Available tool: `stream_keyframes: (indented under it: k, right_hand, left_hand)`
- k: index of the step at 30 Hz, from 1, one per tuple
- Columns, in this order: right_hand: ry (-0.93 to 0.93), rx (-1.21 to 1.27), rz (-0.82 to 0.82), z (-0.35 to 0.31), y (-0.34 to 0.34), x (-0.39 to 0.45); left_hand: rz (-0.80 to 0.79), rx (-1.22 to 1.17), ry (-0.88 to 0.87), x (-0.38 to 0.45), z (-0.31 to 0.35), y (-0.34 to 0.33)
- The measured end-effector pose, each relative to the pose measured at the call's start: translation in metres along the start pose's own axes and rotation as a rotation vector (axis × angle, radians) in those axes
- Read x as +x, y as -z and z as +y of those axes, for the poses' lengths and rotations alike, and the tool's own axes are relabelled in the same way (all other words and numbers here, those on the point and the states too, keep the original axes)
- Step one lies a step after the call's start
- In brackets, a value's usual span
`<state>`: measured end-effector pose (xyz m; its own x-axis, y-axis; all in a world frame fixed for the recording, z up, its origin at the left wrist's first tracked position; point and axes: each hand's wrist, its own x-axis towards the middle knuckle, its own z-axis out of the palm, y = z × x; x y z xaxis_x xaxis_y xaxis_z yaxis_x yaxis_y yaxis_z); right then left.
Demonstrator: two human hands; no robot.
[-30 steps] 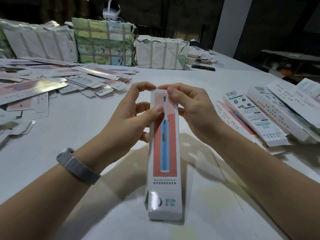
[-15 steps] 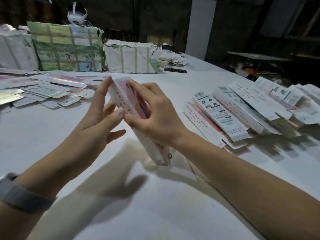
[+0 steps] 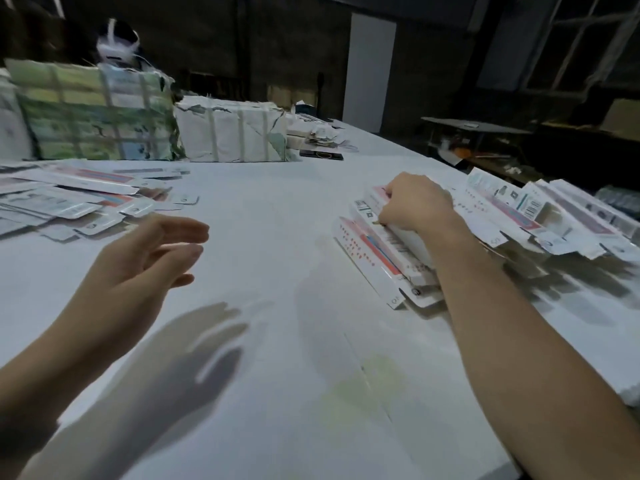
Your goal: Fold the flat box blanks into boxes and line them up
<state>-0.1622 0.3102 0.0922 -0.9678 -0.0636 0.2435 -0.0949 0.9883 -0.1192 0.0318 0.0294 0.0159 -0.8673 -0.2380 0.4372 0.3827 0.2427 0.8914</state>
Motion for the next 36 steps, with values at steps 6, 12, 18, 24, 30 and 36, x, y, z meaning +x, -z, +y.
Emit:
stream_keyframes:
  k: [6, 12, 18, 24, 30, 36]
  right_hand:
    - [-0.034, -0.022, 0.054, -0.006, -0.004, -0.002]
    - [0.080, -0.031, 0.167, -0.019, -0.009, -0.011]
    - [0.597, 0.276, 0.303, -0.087, -0.014, -0.067]
    - [0.853, 0.369, 0.165, -0.141, -0.015, -0.119]
    - [0.986, 0.539, -0.007, -0.198, -0.023, -0.141]
    - [0.947, 0.624, -0.064, -0.213, -0.027, -0.141]
  left_hand:
    - [0.034, 0.023, 0.067, 0.000, 0.010, 0.001]
    - [0.087, 0.182, 0.095, 0.005, 0.014, 0.010]
    - [0.163, 0.673, 0.120, 0.016, 0.011, 0.052]
    - [0.330, 1.204, 0.543, 0.018, 0.008, 0.126]
    - [0.448, 1.365, 0.945, -0.003, -0.011, 0.195]
    - [0.431, 1.445, 0.743, -0.003, -0.017, 0.196]
